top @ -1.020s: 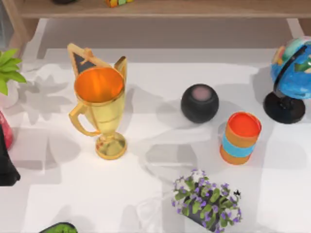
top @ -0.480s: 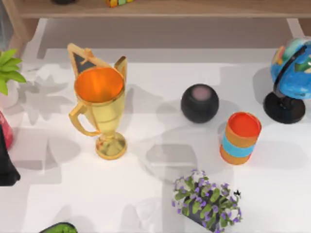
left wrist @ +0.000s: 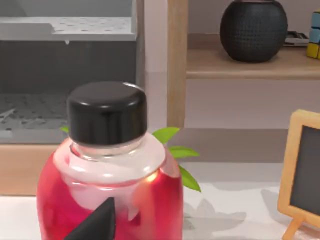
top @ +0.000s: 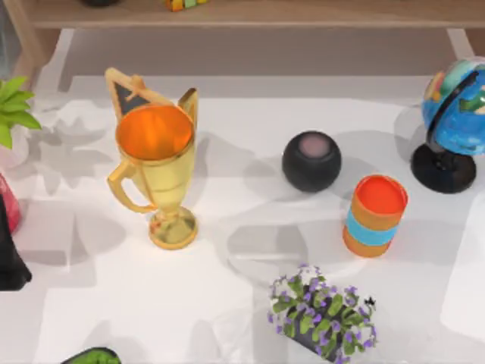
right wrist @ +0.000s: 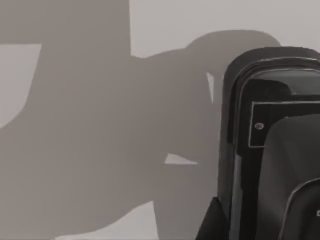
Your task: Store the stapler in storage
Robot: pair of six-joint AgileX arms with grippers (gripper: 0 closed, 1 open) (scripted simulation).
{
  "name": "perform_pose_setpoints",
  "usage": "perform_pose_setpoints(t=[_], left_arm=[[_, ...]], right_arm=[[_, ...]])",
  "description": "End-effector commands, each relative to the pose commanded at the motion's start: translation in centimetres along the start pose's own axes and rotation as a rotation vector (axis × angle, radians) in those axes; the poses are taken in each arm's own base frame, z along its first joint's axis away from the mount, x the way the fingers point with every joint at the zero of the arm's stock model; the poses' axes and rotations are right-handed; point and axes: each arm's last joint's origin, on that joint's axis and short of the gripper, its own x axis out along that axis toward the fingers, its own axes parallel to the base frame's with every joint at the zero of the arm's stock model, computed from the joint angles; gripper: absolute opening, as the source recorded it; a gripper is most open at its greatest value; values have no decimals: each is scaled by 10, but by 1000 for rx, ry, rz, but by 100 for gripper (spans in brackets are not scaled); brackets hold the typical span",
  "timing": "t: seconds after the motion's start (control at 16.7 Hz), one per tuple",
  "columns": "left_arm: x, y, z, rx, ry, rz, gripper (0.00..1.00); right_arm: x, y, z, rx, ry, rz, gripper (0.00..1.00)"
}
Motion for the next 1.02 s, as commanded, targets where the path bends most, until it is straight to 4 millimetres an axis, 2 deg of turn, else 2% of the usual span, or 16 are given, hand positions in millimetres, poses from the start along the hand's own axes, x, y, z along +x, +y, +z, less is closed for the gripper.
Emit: perform_pose_setpoints(t=[0.18,0.96,1.02], left_arm=[[0,0,0,0,0,0,100],[0,0,0,0,0,0,100],[0,0,0,0,0,0,100]], right_arm=[[0,0,0,0,0,0,0],[0,0,0,0,0,0,98],[0,0,0,0,0,0,100]])
